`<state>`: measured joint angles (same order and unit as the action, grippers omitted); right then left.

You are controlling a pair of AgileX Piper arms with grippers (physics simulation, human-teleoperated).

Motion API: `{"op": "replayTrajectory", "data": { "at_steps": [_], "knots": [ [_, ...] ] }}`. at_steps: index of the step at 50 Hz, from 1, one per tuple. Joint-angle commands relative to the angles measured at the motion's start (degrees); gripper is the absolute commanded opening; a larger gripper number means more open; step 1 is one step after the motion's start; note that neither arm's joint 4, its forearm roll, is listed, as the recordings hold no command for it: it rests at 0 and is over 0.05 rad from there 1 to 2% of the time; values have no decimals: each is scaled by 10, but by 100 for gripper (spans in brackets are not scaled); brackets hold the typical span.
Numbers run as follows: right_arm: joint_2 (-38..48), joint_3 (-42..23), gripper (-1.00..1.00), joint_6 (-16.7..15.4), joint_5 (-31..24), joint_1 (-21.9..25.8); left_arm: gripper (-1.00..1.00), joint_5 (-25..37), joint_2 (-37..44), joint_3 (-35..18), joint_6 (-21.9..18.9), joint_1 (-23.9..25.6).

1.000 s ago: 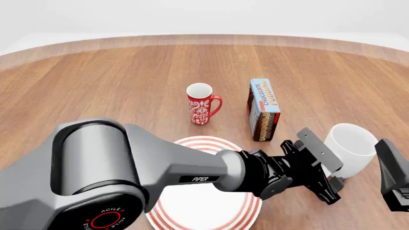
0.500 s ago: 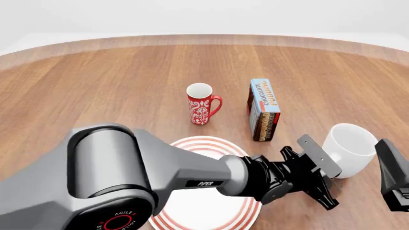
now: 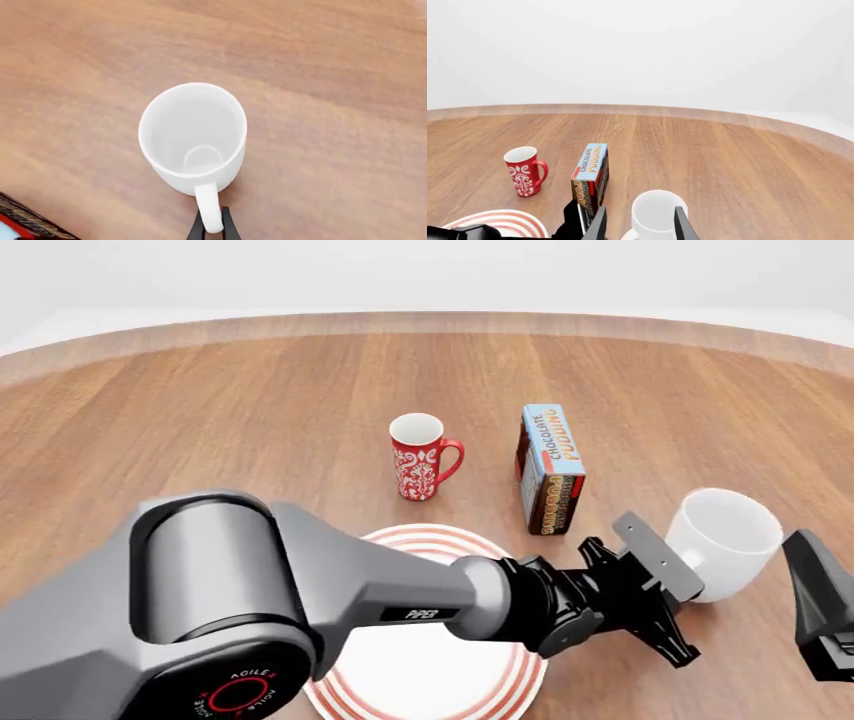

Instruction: Pick up the white mug and put it on the plate, and put the chocolate pudding to the right of the plate.

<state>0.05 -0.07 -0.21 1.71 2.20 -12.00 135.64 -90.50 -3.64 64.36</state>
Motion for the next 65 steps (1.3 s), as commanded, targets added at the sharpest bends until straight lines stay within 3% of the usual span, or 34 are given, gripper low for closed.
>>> {"op": "replayTrajectory", "data": {
  "at_steps": [1,29,65],
  "knots": [
    [0,0,100,0,0,0,-100,-9,-18,14,-11,-2],
    [0,0,100,0,0,0,-100,-41,-62,62,-31,-34],
    [0,0,100,0,0,0,-100,-93,-163,182,-38,-29]
  ]
}}
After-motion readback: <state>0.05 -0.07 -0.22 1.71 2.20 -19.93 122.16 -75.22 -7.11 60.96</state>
